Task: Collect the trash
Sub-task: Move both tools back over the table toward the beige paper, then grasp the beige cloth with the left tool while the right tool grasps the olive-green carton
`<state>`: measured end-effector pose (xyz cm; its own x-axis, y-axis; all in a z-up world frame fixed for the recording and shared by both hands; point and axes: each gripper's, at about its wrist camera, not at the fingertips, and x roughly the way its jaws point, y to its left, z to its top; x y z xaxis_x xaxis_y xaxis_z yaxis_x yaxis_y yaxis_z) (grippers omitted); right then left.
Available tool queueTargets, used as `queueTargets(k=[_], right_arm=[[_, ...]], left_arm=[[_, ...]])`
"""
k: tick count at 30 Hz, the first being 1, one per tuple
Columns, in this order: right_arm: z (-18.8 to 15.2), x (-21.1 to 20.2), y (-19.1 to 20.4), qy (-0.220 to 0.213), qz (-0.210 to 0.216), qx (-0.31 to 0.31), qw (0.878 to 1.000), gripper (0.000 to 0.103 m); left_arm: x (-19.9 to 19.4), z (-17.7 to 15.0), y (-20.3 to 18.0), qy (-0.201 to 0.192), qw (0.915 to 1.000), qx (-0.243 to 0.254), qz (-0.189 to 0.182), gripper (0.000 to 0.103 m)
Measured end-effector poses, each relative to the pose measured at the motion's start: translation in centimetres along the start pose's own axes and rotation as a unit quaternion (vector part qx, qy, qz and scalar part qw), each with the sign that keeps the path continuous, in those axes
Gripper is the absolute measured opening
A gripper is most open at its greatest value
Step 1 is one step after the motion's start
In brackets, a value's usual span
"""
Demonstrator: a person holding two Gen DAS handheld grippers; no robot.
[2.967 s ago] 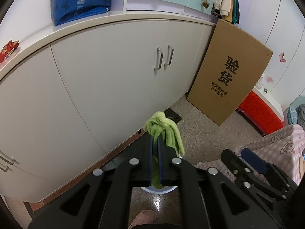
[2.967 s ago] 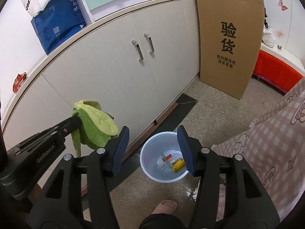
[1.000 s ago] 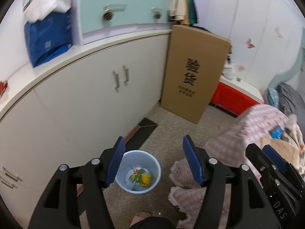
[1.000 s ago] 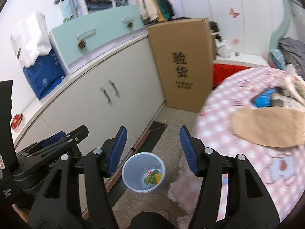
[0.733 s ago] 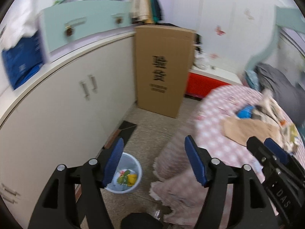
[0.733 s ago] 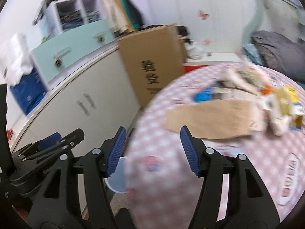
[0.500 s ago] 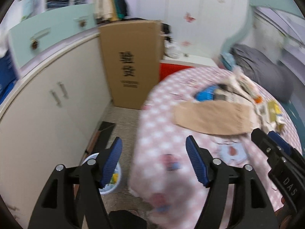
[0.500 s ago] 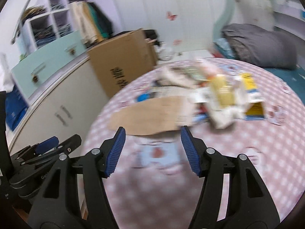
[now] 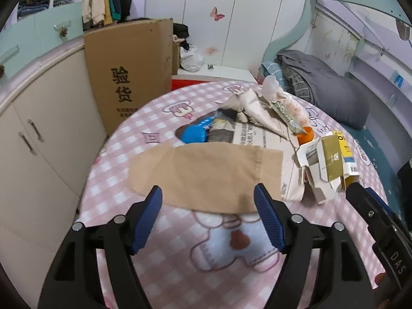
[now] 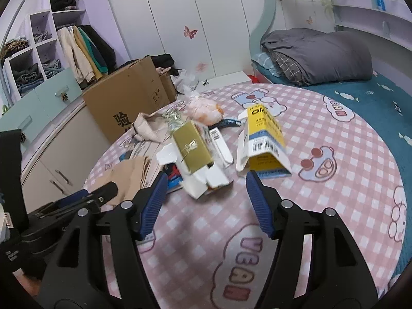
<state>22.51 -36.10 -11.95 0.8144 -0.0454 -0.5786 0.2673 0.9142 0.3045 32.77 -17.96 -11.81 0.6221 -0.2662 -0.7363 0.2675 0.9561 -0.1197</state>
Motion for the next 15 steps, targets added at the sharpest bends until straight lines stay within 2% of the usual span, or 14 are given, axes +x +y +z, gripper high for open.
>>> queueTargets(k=[4, 9, 10, 11, 13, 15], right_arm=[[1.1, 0.9, 0.0, 0.001, 0.009, -0.003, 1.0, 0.064], [1.9, 3.1, 0.6, 0.027, 0.014, -0.017, 0.999, 0.064], [2.0, 3.7, 0.7, 0.035, 0.016, -0.019, 0.999, 0.064], [2.0, 4.1, 0.8, 0.041, 0.017, -0.021, 0.999, 0.065], [1.9, 5.1, 0.9, 0.054, 0.016, -0.024, 0.998, 0.065], [1.7, 6.0, 1.0, 0.071, 0.027, -0.018, 0.997, 0.065]], left_arm=[[2.1, 0.3, 0.0, 0.016, 0.9999, -0.004, 0.004, 0.073], [3.2, 1.0, 0.5, 0.019, 0.9996, -0.014, -0.017, 0.072], [3.2, 1.1, 0.5, 0.018, 0.9995, -0.013, -0.021, 0.068], [3.4, 1.2, 0.6, 0.02, 0.9992, -0.013, -0.033, 0.058], [3.7, 1.3, 0.8, 0.024, 0.9984, -0.018, -0.048, 0.045], [3.7, 1.1, 0.9, 0.021, 0.9987, -0.018, -0.043, 0.026]])
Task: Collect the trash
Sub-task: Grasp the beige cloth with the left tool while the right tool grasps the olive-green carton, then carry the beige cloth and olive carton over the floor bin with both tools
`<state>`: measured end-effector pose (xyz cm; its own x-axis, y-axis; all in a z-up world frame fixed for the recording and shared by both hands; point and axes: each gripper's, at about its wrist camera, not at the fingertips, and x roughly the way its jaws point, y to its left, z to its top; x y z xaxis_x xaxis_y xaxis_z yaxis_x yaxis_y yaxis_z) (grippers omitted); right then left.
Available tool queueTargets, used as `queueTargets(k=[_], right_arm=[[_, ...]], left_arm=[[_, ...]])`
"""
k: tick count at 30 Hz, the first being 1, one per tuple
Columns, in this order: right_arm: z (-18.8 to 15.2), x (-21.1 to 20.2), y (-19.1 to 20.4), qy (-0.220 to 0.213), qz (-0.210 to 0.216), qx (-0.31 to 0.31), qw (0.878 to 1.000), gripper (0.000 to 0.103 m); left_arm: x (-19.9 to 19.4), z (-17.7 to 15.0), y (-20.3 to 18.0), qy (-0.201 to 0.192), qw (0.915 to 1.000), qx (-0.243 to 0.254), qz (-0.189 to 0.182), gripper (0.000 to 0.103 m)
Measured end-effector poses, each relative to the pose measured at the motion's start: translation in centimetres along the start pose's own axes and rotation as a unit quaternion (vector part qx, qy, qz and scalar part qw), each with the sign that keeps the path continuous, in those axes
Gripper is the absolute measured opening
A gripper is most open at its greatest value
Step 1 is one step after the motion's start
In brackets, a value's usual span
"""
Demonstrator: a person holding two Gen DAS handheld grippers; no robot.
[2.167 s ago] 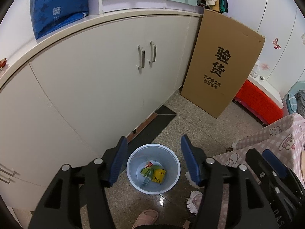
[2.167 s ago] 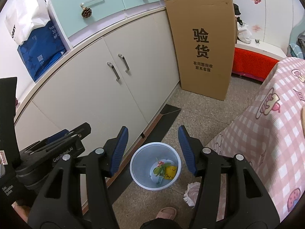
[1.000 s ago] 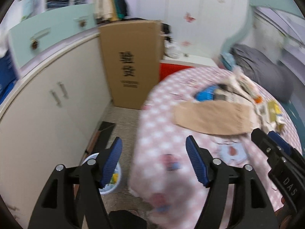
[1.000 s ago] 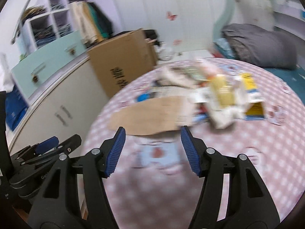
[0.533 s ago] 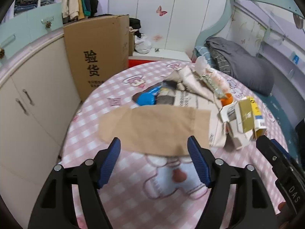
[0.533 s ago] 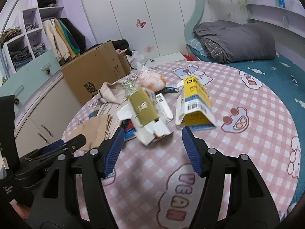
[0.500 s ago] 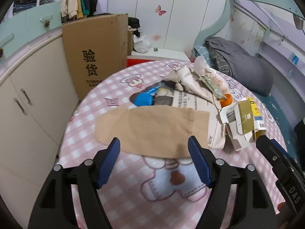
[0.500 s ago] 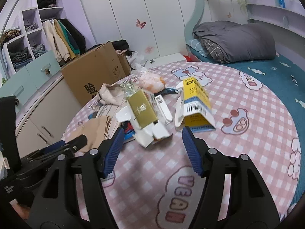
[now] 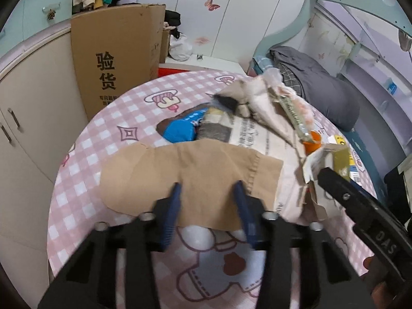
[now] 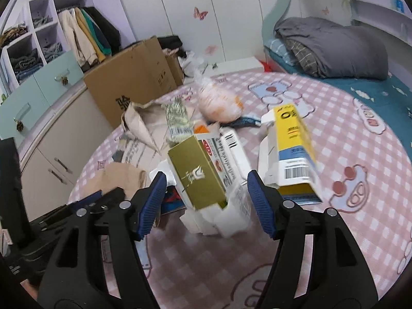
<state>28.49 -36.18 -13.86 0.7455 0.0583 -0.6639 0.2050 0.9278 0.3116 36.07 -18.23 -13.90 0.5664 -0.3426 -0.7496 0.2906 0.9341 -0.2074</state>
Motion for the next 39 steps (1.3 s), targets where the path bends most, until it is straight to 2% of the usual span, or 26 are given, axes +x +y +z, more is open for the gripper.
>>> queueTargets(k=[1, 3, 10, 16, 20, 24, 29, 35, 39], right_arm=[[-0.2, 0.2, -0.1, 0.003, -0.001, 0.001, 1.0, 0.064], [-0.4, 0.4, -0.2, 0.005, -0.005, 0.0, 1.0, 0.058], [-0.7, -1.5, -0.1, -0.02, -0.02, -0.004, 1.0, 0.047], [-0.6, -4.7, 0.8, -0.055, -0.024, -0.008, 0.998, 0.045], [-0.5, -6.8, 2.7, -0.071, -0.015, -0.021, 0.997, 0.045], [-0.8, -8.1, 5.9, -0.077, 0.008, -0.043, 0.996, 0.045], [-1.8, -8.1, 10.9, -0.066, 0.045, -0.072, 0.994, 0.045], [-4.1, -6.1, 18.7, -0.029, 0.106, -0.111, 0.988, 0.045], [-5.8, -3.7, 24.5, 0.005, 0.151, -0.141, 0.978, 0.045]], left_arm=[[0.1, 0.0, 0.3, 0.001, 1.0, -0.002, -0.003, 0.001], [0.1, 0.0, 1.0, 0.004, 0.9997, -0.017, -0.015, 0.002], [-1.9, -0.2, 2.3, -0.029, 0.999, -0.032, -0.005, 0.001], [-5.9, -0.5, 3.1, -0.075, 0.9962, -0.044, 0.0, 0.001], [-8.3, -1.1, 4.0, -0.09, 0.9946, -0.052, -0.002, 0.001], [-10.8, -1.6, 5.0, -0.105, 0.9928, -0.057, -0.005, 0.001], [-13.6, -2.8, 7.2, -0.118, 0.9907, -0.066, 0.011, 0.001], [-16.6, -4.5, 13.5, -0.123, 0.9852, -0.112, 0.041, 0.001], [-17.7, -5.8, 18.8, -0.118, 0.9788, -0.153, 0.067, 0.001]])
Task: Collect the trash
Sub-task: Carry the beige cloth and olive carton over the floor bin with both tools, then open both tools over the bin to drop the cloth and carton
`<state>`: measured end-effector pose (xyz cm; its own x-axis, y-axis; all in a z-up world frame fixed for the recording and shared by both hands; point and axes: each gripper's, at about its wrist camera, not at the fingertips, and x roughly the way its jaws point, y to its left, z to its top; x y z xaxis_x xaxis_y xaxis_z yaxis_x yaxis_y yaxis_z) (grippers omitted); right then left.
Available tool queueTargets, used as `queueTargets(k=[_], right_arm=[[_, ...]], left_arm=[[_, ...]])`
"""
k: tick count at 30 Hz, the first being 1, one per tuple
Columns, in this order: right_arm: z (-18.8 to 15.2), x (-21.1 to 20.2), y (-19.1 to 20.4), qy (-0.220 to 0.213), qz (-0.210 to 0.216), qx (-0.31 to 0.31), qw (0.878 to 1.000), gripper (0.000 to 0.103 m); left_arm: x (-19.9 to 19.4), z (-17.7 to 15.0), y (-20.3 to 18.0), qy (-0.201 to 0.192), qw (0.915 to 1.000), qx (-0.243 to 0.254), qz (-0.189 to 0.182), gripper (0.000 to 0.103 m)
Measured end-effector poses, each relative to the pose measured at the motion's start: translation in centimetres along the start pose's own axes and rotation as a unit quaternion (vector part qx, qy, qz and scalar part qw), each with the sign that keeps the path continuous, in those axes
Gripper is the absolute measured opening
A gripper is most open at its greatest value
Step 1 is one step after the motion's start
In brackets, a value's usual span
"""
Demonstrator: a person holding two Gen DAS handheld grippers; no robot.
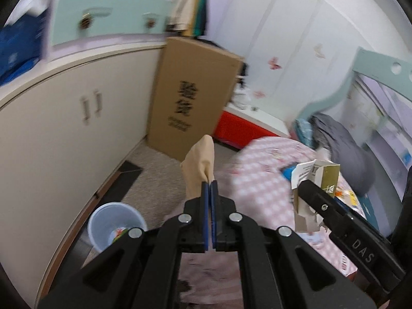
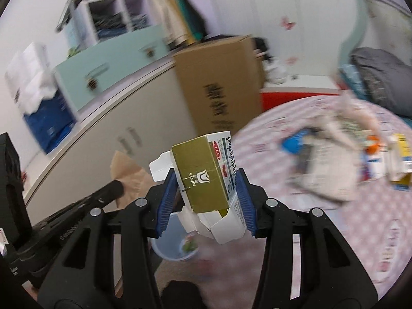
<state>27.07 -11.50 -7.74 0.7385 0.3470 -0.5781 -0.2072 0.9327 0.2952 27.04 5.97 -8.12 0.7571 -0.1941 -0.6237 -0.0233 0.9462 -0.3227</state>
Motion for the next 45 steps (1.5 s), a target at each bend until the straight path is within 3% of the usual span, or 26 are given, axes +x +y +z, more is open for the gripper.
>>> queueTargets(k=[7, 14, 19, 24, 30, 45], right_arm=[[-1.4, 7.4, 7.5, 0.064, 0.058, -0.047, 0.995, 0.045], [-3.2, 14.6, 12.7, 0.119, 0.096, -0.077, 0.985, 0.046], [-3.9, 18.0, 14.7, 0.132, 0.108, -0.091, 0.981, 0.05], [-4.3, 20.0, 14.7, 0.138, 0.095, -0.09, 0.982, 0.069], [-4.2, 19.8, 13.3, 0.141, 0.091, -0.071, 0.983, 0.069], [-2.8, 17.0, 10.1, 0.095, 0.056, -0.047, 0.993, 0.071]], left_arm=[[0.1, 0.3, 9.9, 0.015, 0.9932, -0.07, 0.092, 0.002], [1.2, 0.5, 16.9, 0.029, 0.9827, -0.111, 0.145, 0.002], [2.6, 0.8, 20.6, 0.039, 0.9751, -0.13, 0.175, 0.002], [3.7, 0.6, 21.9, 0.047, 0.9711, -0.14, 0.188, 0.002], [4.6, 0.6, 21.7, 0.052, 0.9713, -0.136, 0.188, 0.002], [7.1, 1.3, 19.3, 0.063, 0.9753, -0.104, 0.184, 0.002]])
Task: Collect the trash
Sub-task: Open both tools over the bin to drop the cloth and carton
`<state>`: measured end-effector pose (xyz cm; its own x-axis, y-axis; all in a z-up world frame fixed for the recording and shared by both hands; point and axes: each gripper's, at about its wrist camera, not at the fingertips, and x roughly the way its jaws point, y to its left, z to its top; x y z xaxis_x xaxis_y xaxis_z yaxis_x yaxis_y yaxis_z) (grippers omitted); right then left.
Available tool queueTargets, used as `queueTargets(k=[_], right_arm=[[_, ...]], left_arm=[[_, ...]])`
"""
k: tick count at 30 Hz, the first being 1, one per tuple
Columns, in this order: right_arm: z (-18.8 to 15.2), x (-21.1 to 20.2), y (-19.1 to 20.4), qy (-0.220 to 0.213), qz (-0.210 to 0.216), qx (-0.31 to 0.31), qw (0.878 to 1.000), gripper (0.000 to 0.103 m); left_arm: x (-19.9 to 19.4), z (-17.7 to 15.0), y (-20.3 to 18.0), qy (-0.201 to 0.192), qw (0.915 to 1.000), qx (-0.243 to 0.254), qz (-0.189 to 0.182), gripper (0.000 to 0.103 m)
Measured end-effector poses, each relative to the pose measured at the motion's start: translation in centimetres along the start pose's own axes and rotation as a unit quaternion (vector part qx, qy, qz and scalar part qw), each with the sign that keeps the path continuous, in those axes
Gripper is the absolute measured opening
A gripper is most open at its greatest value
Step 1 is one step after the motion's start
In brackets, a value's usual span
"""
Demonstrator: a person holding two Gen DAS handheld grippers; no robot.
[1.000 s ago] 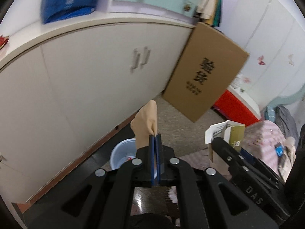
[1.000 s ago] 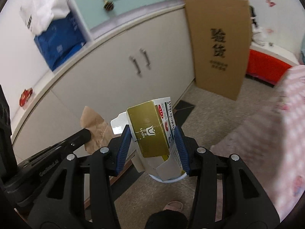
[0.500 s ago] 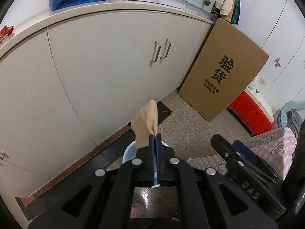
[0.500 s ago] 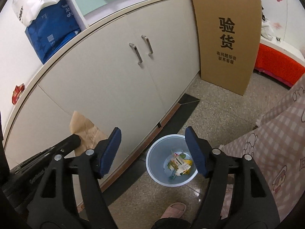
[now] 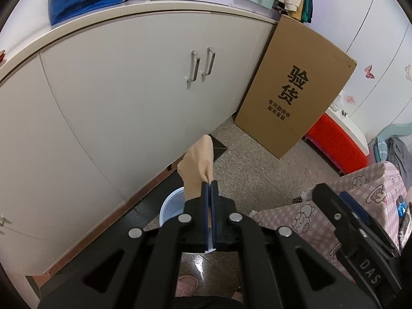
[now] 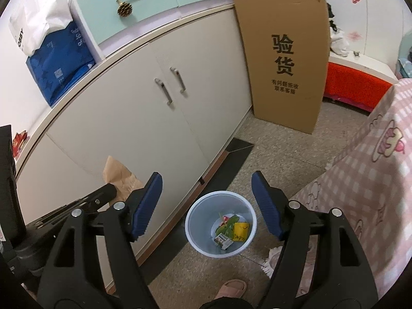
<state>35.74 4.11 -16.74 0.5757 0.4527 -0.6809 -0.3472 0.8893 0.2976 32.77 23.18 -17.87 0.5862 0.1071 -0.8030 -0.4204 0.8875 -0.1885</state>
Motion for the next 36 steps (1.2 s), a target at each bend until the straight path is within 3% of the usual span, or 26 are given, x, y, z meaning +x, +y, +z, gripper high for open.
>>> queueTargets(k=[16, 18, 19, 20, 21, 36], right_arm=[[0.7, 0.0, -2.4, -0.01, -0.005, 0.029, 1.0, 0.072], [0.6, -0.1, -2.6, -0.01, -0.006, 0.032, 0.999, 0.072], [0.6, -0.1, -2.7, -0.01, -0.006, 0.032, 0.999, 0.072], [0.6, -0.2, -2.8, -0.008, -0.007, 0.033, 0.999, 0.072], [0.6, -0.2, -2.8, -0.008, -0.007, 0.034, 0.999, 0.072], [0.3, -3.9, -3.1, -0.025, -0.012, 0.034, 0.999, 0.072]], left_arm=[[2.5, 1.3, -2.3, 0.014, 0.9998, 0.011, 0.004, 0.004], [2.6, 1.3, -2.3, 0.017, 0.9998, 0.011, 0.009, 0.011], [2.7, 1.4, -2.4, 0.019, 0.9997, 0.011, 0.01, 0.027], [2.7, 1.4, -2.4, 0.022, 0.9997, 0.011, 0.011, 0.049], [2.6, 1.3, -2.4, 0.019, 0.9997, 0.01, 0.011, 0.055], [-0.7, 0.7, -3.5, 0.0, 0.9998, 0.015, 0.009, 0.058]])
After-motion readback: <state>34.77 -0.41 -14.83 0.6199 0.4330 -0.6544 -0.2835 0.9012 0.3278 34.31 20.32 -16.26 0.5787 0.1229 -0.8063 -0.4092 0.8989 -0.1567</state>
